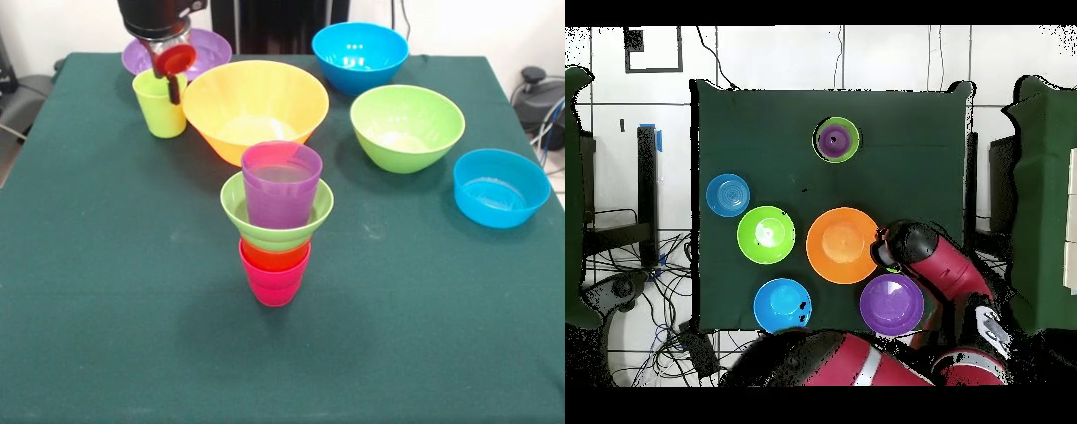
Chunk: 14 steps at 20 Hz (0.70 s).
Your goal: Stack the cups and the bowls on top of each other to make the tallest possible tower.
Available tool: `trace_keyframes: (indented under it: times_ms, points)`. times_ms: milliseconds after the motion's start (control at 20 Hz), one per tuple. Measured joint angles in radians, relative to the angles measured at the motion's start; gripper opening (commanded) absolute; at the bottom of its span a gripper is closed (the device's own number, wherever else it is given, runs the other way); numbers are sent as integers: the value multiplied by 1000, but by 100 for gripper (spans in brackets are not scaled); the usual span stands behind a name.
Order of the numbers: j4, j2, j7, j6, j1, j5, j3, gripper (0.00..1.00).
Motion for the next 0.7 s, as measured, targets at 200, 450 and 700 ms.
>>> trace_keyframes:
  times_ms: [200, 450, 700]
  points:
    - [31, -44, 0, -67, -90, -62, 50, 100]
    - [54, -72, 0, -151, -178, -129, 78, 100]
    - [65, -64, 0, -237, -227, -181, 93, 100]
